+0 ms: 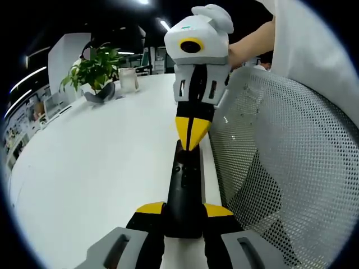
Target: Press the specified remote control buttons in sequence, fully releasing each button before pressing the next.
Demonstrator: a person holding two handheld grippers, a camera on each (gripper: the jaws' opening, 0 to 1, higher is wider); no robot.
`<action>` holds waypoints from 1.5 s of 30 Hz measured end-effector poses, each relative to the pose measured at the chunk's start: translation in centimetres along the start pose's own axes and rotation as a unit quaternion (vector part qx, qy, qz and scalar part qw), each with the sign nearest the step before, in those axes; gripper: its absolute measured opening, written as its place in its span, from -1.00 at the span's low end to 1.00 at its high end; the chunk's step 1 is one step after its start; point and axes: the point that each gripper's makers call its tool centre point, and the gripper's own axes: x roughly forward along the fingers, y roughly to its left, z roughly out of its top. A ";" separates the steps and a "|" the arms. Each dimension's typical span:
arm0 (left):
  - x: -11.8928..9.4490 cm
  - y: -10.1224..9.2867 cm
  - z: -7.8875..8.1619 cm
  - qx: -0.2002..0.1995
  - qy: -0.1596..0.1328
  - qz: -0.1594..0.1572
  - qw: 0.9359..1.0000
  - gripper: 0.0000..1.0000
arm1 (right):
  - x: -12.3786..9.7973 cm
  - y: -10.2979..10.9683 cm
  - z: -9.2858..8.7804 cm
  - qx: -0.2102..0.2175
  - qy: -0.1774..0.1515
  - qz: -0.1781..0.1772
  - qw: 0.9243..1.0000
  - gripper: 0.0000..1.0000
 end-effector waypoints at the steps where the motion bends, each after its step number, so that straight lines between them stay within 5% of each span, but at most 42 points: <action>1: 0.0 0.0 0.0 0.000 0.000 0.000 1.000 -0.51 | 0.0 -0.1 0.1 0.005 -0.004 0.001 1.000 -1.00; 15: 0.0 0.1 0.1 -0.017 -0.008 -0.002 1.000 -0.51 | 0.9 0.4 0.7 -0.046 0.034 0.001 0.998 -1.00; 21: 0.0 0.0 0.1 -0.007 -0.005 0.000 1.000 -0.51 | 0.8 0.2 0.8 0.010 -0.009 -0.016 1.000 -1.00; 29: 0.0 0.0 0.1 -0.004 -0.005 0.000 1.000 -0.51 | 0.8 1.0 1.6 0.013 -0.040 0.003 0.999 -1.00; 37: 0.0 -0.1 0.0 -0.003 -0.005 0.000 1.000 -0.51 | 1.3 0.9 1.5 -0.099 0.018 -0.007 0.995 -1.00; 45: 0.1 0.0 0.1 -0.007 -0.006 0.000 1.000 -0.51 | 1.5 0.8 1.4 -0.112 0.049 -0.010 0.992 -1.00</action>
